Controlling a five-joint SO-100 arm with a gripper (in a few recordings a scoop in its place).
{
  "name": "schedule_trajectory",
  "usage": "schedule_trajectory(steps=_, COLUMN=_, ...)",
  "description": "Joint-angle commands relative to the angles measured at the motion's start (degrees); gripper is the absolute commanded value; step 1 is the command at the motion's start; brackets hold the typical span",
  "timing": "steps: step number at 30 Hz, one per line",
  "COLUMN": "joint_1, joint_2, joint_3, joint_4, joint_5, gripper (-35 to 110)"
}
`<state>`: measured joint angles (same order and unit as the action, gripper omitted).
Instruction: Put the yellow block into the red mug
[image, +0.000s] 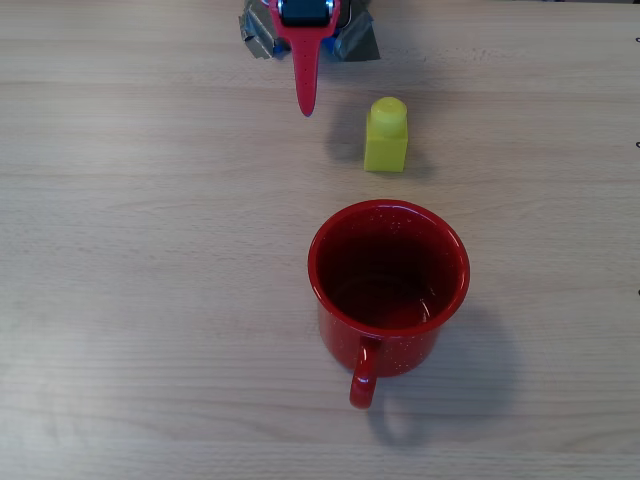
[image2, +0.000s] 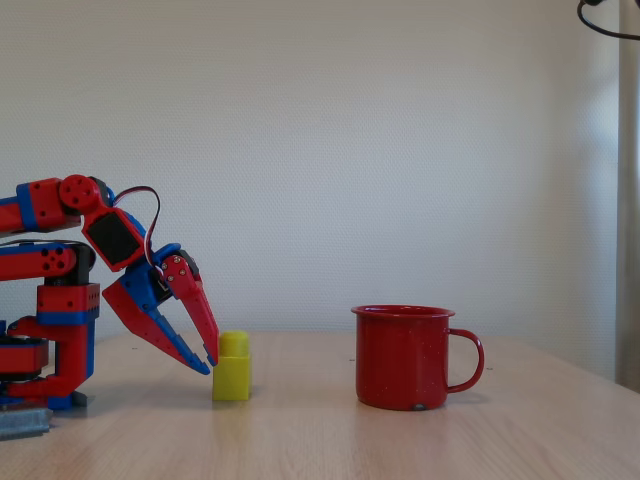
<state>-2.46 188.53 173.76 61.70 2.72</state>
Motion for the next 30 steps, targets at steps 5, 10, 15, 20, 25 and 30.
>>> schedule_trajectory(steps=5, joint_1=-1.1, joint_2=0.9, joint_3=-1.0, joint_4=-1.1, joint_5=-1.1, gripper=0)
schedule_trajectory(steps=10, joint_1=-1.1, joint_2=0.9, joint_3=-1.0, joint_4=-1.1, joint_5=-1.1, gripper=0)
schedule_trajectory(steps=15, joint_1=-1.1, joint_2=0.9, joint_3=-1.0, joint_4=-1.1, joint_5=-1.1, gripper=0)
schedule_trajectory(steps=20, joint_1=-1.4, joint_2=-0.6, joint_3=-2.2, joint_4=0.5, joint_5=-2.5, gripper=0)
schedule_trajectory(steps=25, joint_1=-2.3, joint_2=-5.4, joint_3=-7.6, joint_4=1.4, joint_5=-2.4, gripper=0)
schedule_trajectory(steps=30, joint_1=-3.7, joint_2=-15.2, joint_3=-19.4, joint_4=2.4, joint_5=-2.5, gripper=0)
